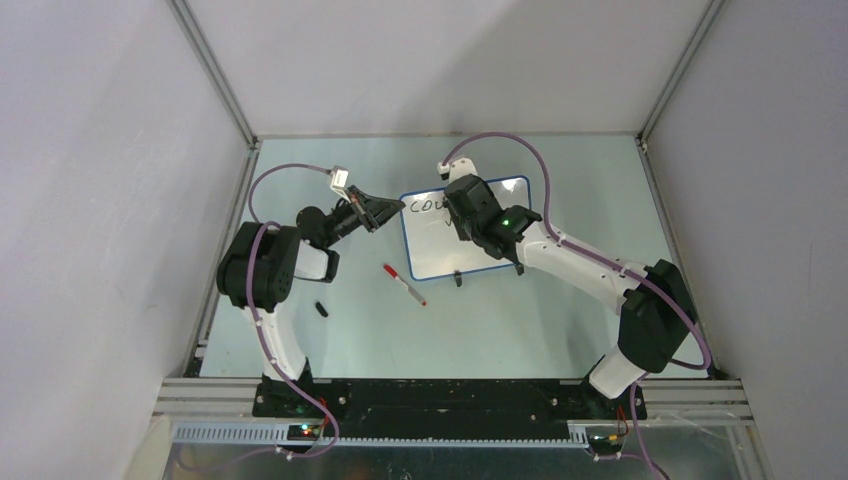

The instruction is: Write a sentence on the whiteboard

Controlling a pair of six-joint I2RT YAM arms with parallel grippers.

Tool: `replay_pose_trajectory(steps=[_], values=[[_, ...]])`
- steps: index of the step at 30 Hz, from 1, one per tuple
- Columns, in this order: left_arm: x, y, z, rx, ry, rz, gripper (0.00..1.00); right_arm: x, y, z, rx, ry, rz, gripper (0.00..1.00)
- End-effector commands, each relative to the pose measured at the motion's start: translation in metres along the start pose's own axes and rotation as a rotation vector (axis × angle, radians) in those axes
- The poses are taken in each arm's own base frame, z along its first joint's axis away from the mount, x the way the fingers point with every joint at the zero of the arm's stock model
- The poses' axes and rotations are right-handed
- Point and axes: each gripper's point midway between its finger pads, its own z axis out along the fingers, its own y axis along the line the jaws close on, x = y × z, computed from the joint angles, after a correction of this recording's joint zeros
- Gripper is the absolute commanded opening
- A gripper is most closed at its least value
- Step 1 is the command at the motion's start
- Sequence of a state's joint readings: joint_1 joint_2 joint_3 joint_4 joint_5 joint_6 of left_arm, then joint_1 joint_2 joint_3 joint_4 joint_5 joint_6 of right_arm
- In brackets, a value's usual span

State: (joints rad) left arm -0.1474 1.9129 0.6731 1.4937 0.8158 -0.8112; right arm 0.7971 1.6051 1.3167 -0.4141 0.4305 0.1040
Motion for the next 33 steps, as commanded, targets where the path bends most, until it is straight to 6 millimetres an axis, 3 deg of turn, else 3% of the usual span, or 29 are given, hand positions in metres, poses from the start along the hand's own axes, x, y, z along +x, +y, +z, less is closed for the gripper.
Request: replay_pose_trajectory(steps=[1,12,21,33], values=[[-0.005,-0.010,-0.002,0.039,-0.007,0.096,0.00,0.001,0.006,0.001,-0.013,0.001,-0.001,0.00],[-0.005,-0.009,-0.002,0.039,-0.007,0.095,0.00,-0.007,-0.005,-0.004,0.015,-0.023,0.030,0.00],[-0.006,-0.010,-0.003,0.034,-0.014,0.099,0.00,-0.013,0.008,-0.018,-0.023,-0.069,-0.025,0.00],[-0.005,-0.009,-0.003,0.032,-0.012,0.098,0.00,-0.008,0.002,-0.020,0.009,-0.070,-0.024,0.00]])
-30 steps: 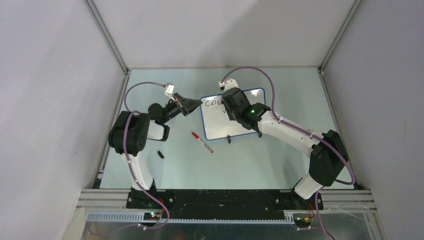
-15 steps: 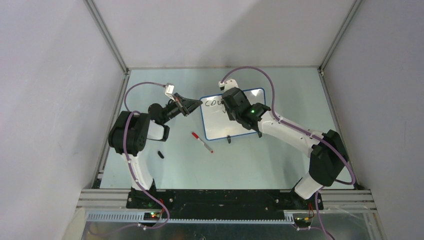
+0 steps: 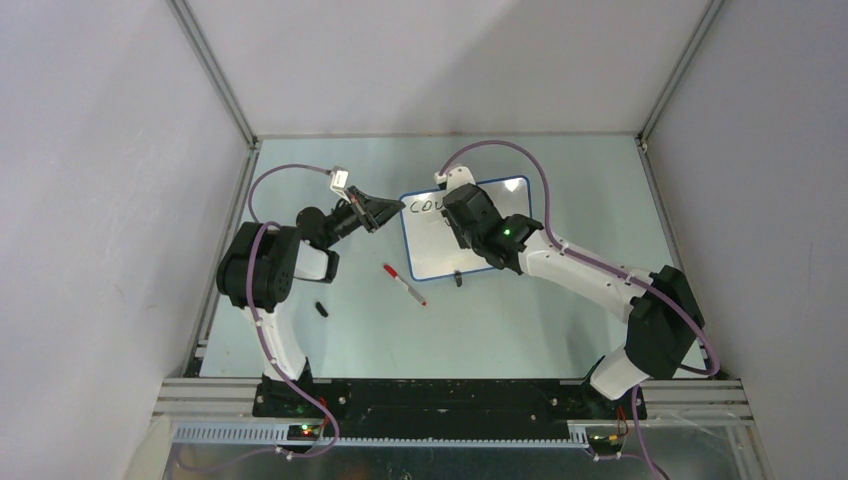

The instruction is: Write a sentence on the whiteboard

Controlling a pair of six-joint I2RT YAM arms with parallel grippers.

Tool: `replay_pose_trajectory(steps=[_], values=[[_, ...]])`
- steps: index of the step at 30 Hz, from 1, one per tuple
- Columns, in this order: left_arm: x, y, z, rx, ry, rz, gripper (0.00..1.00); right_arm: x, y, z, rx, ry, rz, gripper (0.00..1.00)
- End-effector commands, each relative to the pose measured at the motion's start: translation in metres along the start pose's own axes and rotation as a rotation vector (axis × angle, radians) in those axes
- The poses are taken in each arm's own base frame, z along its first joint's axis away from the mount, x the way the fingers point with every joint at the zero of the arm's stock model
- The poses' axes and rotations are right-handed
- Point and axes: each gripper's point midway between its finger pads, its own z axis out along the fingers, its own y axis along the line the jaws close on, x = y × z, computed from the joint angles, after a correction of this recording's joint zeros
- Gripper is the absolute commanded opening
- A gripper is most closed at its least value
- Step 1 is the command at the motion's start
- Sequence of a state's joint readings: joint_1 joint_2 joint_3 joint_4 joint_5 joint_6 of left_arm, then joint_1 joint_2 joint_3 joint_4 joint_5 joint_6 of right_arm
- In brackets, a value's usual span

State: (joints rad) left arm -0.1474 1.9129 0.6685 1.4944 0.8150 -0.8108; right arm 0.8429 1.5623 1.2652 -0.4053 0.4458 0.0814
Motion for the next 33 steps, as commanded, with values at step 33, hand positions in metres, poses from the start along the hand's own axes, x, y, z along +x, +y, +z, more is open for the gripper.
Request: replay_pose_trajectory(steps=[33], values=[[-0.006,-0.010,-0.002,0.036,-0.012,0.102,0.00,-0.010,-0.010,0.009,0.008,-0.030,0.046,0.00]])
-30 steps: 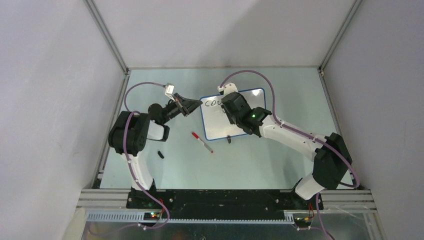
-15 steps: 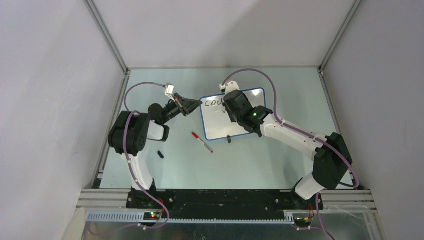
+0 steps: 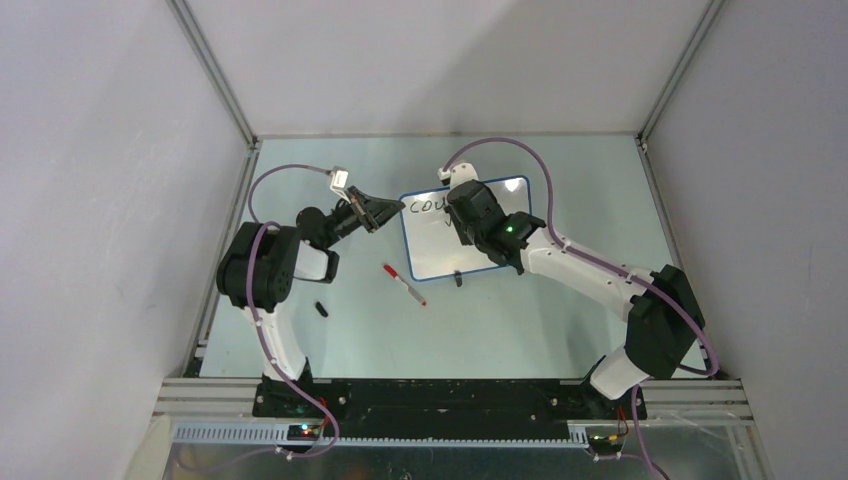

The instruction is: Write a sentence on the whiteboard

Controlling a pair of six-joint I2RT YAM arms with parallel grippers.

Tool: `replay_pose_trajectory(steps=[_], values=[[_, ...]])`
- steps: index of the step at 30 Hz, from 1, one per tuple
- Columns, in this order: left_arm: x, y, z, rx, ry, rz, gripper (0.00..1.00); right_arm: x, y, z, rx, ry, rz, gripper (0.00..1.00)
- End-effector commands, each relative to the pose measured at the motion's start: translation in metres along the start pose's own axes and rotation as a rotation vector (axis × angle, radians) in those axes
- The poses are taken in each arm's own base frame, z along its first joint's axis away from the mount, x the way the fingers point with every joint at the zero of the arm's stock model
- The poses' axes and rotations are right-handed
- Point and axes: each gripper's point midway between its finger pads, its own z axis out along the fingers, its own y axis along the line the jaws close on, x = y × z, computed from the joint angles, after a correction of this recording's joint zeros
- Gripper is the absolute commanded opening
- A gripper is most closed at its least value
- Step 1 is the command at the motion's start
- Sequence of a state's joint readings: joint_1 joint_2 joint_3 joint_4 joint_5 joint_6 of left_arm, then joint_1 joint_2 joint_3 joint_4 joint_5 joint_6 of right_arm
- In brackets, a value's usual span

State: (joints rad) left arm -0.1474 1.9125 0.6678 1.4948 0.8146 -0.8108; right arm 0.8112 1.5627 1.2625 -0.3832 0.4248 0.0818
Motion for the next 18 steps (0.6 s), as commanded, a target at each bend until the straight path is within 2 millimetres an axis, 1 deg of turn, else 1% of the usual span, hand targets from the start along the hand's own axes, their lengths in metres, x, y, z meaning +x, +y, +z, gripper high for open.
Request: replay_pose_trajectory(steps=[1,13,18], values=[[-0.0066,-0.0097,-0.0020,0.036,-0.012,0.103,0.00,-0.0051,-0.0014,0.0039,0.007,-0.018,0.019,0.00],[-0.0063,-0.0100,-0.0019,0.037,-0.011,0.104,0.00,0.0012,-0.0021,0.0116,0.013,0.003,0.021,0.00],[-0.0066,-0.0100,-0.0019,0.037,-0.012,0.105,0.00,0.0041,-0.0029,0.0111,0.015,0.015,0.020,0.00]])
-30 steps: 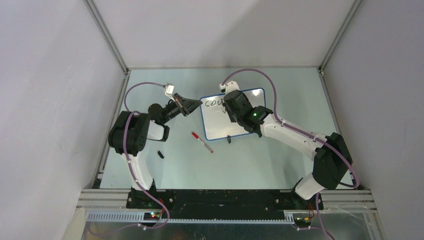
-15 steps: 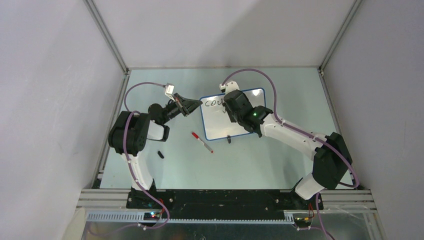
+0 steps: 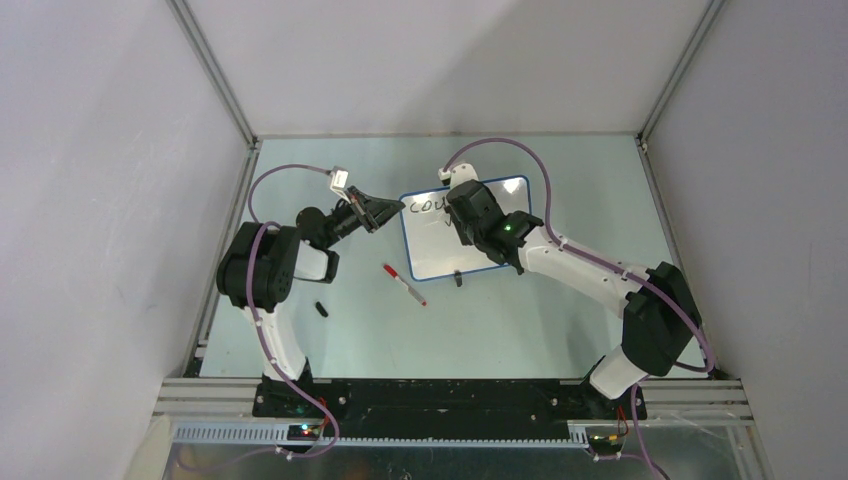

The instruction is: Write a sentence on the whiteboard

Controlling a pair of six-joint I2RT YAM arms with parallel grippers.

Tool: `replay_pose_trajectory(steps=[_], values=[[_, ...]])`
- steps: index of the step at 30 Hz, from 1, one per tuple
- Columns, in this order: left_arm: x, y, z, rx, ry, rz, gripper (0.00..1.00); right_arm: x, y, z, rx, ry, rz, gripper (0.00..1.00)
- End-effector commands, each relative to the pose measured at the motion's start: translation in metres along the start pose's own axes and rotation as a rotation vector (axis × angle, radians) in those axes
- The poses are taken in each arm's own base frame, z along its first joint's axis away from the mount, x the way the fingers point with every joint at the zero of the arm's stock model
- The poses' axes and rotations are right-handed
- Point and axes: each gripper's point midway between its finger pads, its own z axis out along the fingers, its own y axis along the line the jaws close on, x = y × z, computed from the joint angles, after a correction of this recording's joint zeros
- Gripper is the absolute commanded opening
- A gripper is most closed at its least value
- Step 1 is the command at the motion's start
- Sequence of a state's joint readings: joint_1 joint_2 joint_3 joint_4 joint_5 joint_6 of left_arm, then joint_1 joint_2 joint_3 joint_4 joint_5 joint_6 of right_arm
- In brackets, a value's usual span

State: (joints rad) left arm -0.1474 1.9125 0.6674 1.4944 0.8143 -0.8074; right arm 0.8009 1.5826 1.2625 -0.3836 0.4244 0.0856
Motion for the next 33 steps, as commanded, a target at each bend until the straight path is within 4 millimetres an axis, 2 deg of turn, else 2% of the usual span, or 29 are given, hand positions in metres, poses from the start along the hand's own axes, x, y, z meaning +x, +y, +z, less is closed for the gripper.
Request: replay_pose_trajectory(steps=[1,13,16,25,33], values=[[-0.007,-0.010,-0.002,0.037,-0.012,0.102,0.00,-0.002,-0.001,0.004,0.005,-0.005,0.020,0.00],[-0.007,-0.011,-0.002,0.037,-0.013,0.101,0.00,0.015,0.004,-0.001,0.001,0.057,-0.012,0.00],[-0.007,-0.011,-0.002,0.036,-0.014,0.102,0.00,0.013,0.003,-0.002,0.002,0.049,-0.011,0.00],[-0.006,-0.011,-0.002,0.036,-0.012,0.101,0.00,-0.009,0.000,-0.016,-0.027,-0.022,0.036,0.00],[-0.006,-0.011,-0.002,0.036,-0.013,0.101,0.00,-0.010,-0.010,-0.013,-0.017,-0.020,0.065,0.00]])
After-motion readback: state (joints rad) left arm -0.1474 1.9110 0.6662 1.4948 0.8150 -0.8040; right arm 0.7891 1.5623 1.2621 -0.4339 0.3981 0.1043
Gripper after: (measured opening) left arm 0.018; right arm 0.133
